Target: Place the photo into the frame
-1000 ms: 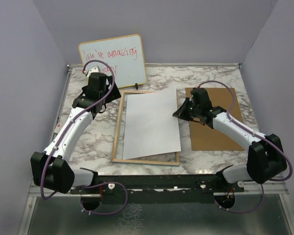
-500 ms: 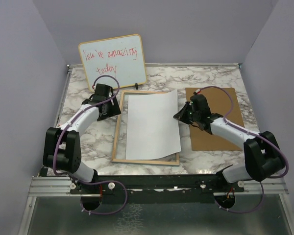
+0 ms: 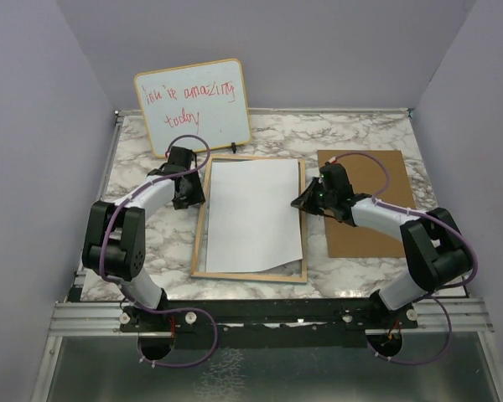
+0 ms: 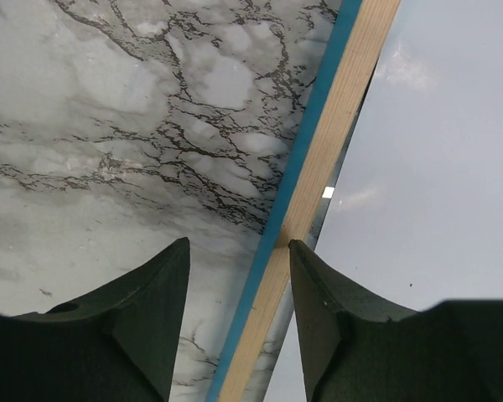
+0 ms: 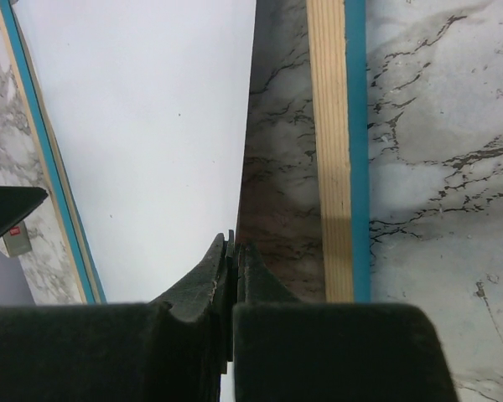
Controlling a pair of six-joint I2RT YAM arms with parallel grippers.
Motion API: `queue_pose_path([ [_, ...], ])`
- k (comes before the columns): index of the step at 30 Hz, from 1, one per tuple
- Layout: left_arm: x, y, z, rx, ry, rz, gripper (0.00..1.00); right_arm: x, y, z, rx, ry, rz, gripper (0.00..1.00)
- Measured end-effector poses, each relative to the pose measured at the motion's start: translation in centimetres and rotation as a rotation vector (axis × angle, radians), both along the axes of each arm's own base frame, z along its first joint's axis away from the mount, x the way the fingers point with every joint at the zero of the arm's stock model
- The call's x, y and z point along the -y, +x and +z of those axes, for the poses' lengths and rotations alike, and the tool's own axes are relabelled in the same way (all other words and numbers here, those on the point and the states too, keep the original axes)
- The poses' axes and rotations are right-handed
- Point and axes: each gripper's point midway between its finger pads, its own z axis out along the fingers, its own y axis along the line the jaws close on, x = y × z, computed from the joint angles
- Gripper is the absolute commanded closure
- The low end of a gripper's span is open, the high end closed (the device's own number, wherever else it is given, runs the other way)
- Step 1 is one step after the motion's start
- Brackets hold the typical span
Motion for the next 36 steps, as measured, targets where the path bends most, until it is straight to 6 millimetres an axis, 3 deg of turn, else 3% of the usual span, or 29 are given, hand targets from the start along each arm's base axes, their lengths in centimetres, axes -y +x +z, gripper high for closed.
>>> queue_pose_path([
  [13, 0.8, -0.1, -0.7, -0.023, -0.041, -0.006, 0.63, 1.0, -2.0, -2.3, -0.06, 0.011, -0.083, 1.0],
  [32, 1.7, -0.1, -0.7, -0.031, -0.099, -0.017, 0.66, -0.1, -2.3, -2.6, -0.064, 0.04, -0.099, 0.99],
  [35, 2.1, -0.1, -0.7, -0.034, -0.119, -0.031, 0.62, -0.3, -2.4, -2.7, -0.069, 0.039, -0.096, 0.89],
  [36, 2.2, -0.2, -0.8, -0.037, -0.124, -0.038, 0.58, -0.3, -2.4, -2.7, -0.07, 0.041, -0.096, 0.81],
])
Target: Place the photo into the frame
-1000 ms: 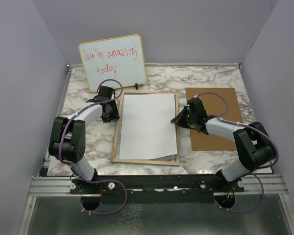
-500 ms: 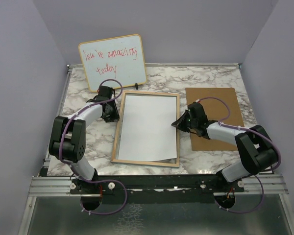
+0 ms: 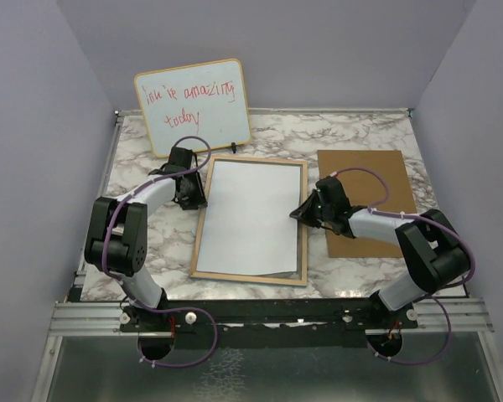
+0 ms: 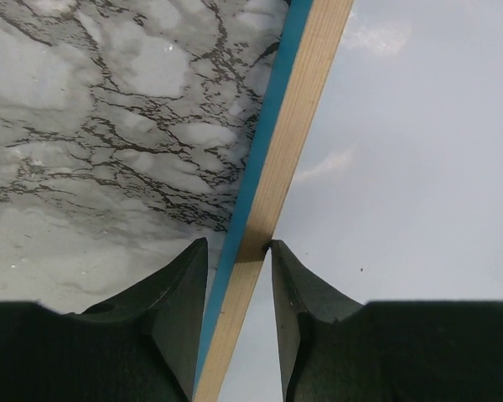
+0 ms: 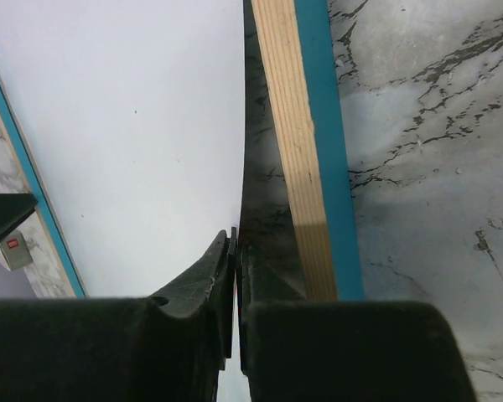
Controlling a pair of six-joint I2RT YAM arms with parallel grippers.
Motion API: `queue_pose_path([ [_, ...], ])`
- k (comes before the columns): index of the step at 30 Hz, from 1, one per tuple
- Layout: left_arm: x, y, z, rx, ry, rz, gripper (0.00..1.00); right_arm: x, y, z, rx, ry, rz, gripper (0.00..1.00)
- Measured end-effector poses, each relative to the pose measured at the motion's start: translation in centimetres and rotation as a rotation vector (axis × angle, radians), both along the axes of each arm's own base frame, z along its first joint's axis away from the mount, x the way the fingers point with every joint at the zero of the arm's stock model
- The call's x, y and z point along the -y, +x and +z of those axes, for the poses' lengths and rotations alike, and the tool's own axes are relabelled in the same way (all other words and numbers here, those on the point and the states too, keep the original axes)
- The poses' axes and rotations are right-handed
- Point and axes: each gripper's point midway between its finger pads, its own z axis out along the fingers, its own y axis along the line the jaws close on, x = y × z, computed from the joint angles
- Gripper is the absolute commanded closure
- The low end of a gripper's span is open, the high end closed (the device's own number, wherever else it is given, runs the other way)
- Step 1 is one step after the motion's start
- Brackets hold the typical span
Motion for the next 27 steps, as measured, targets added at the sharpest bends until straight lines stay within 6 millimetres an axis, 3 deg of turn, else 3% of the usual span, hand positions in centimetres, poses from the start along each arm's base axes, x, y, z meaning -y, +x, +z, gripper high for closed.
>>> queue_pose_path([
  [3, 0.3, -0.2, 0.0, -0.008, -0.014, -0.044, 0.46, 0.1, -0.2, -0.1, -0.011, -0.005, -0.003, 0.65],
  [6, 0.9, 0.0, 0.9, 0.001, -0.036, -0.108, 0.33, 0.1, -0.2, -0.1, -0.028, -0.013, -0.005, 0.56],
  [12, 1.8, 1.9, 4.5, 0.113, -0.069, -0.192, 0.24, -0.6, 0.3, 1.6, -0.052, -0.02, 0.015, 0.45],
  [18, 3.5, 1.8, 7.7, 0.191, -0.147, -0.291, 0.17, -0.1, -0.3, 1.8, -0.11, -0.077, 0.04, 0.41],
  [22, 5.7, 0.5, 10.2, 0.243, -0.267, -0.431, 0.16, 0.1, -0.7, 1.8, -0.129, -0.104, 0.06, 0.48],
  [27, 7.9, -1.9, 15.1, 0.38, -0.397, -0.605, 0.16, 0.1, -1.0, 1.0, -0.158, -0.129, 0.097, 0.52],
])
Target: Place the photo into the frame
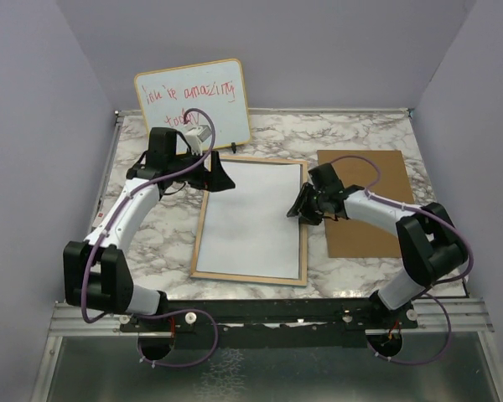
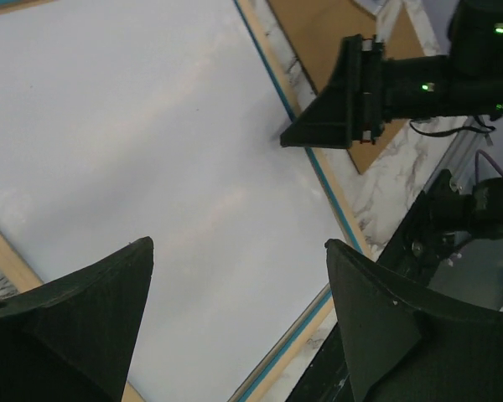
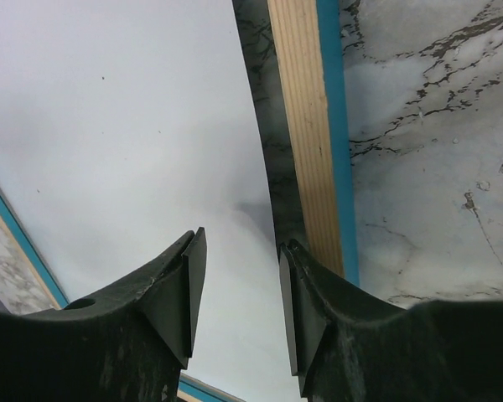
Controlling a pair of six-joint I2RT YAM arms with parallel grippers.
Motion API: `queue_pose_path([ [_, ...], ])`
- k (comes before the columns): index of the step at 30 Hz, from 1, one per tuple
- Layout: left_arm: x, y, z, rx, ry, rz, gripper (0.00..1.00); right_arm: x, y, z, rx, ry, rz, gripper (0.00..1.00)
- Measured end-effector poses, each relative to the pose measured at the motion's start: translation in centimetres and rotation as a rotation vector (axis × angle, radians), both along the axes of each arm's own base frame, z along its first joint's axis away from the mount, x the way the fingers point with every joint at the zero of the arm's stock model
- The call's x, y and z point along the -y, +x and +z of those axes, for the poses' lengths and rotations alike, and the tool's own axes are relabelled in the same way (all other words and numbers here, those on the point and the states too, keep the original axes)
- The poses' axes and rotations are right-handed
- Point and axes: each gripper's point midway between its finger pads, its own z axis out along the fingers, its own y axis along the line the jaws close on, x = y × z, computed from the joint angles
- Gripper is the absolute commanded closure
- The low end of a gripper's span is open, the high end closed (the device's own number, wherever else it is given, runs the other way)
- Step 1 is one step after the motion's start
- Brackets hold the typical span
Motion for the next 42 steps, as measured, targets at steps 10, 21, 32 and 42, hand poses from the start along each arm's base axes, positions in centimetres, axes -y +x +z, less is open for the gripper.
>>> queue_pose_path([
  [10, 1.8, -3.2, 4.7, 0.135, -0.141, -0.182, 0.16, 0.3, -0.6, 0.2, -0.05, -0.038, 0.027, 0.45],
  [21, 2.0, -3.8, 4.6, 0.114, -0.164, -0.201, 0.16, 2.7, -1.2, 1.1, -0.057, -0.153, -0.008, 0.41],
  [32, 3.6, -3.7, 4.9, 0.053, -0.181, -0.147, 0.14, 12.3, 3.1, 3.0, 0.011, -0.326, -0.19, 0.37],
  [42, 12.5, -2.7, 1.7, -0.119, -0.162, -0.084, 0.13, 29.6, 5.4, 1.0, -0.119, -0.459, -0.562, 0.18],
])
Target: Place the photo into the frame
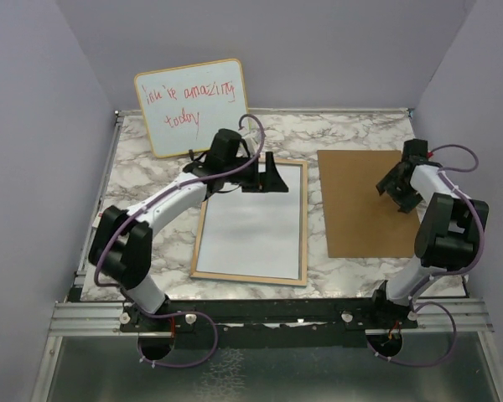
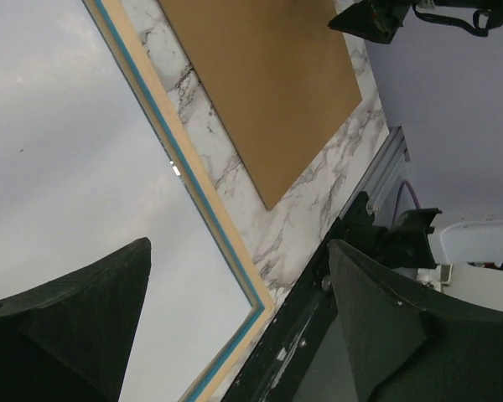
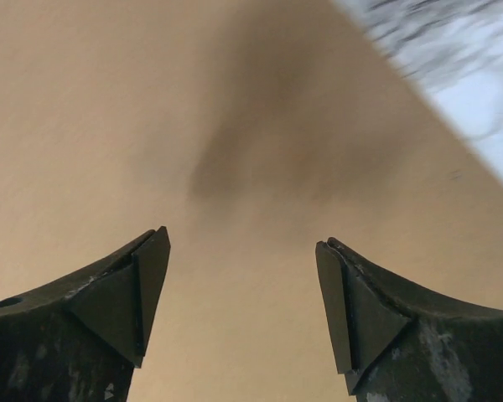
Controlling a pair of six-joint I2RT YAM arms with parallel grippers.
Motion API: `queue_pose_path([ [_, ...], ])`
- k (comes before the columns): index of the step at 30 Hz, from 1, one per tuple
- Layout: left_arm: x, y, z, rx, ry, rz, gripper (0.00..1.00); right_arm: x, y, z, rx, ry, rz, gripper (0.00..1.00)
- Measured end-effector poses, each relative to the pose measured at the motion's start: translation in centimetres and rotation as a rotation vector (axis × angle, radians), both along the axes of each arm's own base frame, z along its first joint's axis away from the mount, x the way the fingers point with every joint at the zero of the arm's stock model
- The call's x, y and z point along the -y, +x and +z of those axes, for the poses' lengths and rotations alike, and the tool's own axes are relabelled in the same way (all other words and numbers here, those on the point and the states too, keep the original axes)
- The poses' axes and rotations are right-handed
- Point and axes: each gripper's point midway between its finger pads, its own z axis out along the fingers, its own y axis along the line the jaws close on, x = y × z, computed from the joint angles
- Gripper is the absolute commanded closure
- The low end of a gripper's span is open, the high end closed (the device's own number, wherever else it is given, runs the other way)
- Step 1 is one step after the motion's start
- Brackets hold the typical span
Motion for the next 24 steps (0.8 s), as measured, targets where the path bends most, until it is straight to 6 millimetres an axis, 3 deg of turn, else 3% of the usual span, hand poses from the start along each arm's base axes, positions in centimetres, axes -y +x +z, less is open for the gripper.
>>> queue_pose_path([
  [6, 7.5, 1.9, -3.1, -0.117, 0.053, 0.039, 0.13, 6.3, -2.1, -0.7, -0.04, -0.032, -0.168, 0.09],
  [14, 16.3, 2.5, -6.3, -0.185, 0.128, 0.103, 0.12, 10.2, -3.9, -1.2, -0.045, -0.061, -0.227, 0.06],
  [18, 18.5, 1.5, -10.2, -0.236, 0.213, 0.129, 0.12, 10.5, -4.6, -2.3, -0.044, -0.038, -0.203, 0.06],
  [24, 18.7, -0.1, -15.0, -0.269, 0.367, 0.199, 0.09, 9.7, -4.3, -3.4, -0.003, -0.002, -0.14, 0.06],
])
